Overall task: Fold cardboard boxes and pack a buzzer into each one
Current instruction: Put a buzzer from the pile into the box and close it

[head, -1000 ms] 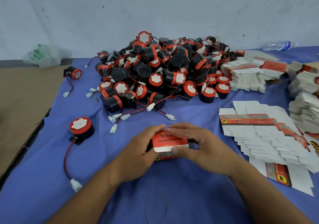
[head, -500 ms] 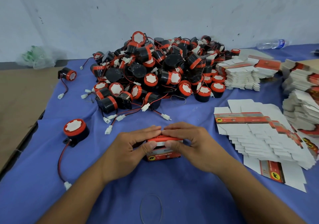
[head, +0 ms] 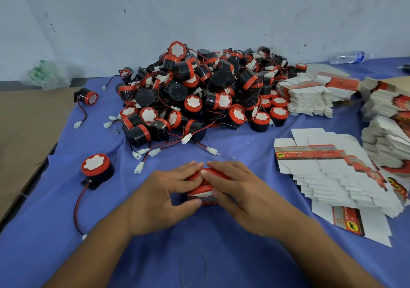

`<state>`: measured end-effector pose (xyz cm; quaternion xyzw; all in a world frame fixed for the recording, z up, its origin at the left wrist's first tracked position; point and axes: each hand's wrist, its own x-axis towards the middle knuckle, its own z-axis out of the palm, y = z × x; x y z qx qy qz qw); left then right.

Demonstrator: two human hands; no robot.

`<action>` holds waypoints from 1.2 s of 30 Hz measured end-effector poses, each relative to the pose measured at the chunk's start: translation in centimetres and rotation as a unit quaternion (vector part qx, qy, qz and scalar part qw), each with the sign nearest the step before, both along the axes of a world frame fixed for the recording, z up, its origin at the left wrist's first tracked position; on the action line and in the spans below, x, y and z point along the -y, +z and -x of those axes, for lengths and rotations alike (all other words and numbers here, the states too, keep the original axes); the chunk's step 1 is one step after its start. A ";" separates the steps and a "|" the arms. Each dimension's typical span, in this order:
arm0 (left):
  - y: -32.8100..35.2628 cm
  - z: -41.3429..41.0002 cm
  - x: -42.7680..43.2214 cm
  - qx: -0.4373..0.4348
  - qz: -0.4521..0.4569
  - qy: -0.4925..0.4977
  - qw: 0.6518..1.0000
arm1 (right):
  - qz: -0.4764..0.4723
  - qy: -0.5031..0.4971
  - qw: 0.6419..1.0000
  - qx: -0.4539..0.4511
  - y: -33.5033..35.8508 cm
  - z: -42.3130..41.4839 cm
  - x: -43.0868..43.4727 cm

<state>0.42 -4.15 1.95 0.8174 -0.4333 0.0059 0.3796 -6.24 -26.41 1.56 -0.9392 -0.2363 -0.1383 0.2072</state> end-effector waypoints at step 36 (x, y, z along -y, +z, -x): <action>-1.5 0.0 1.7 0.150 0.051 -0.026 0.987 | -0.240 0.017 0.970 0.019 -1.1 -0.7 0.4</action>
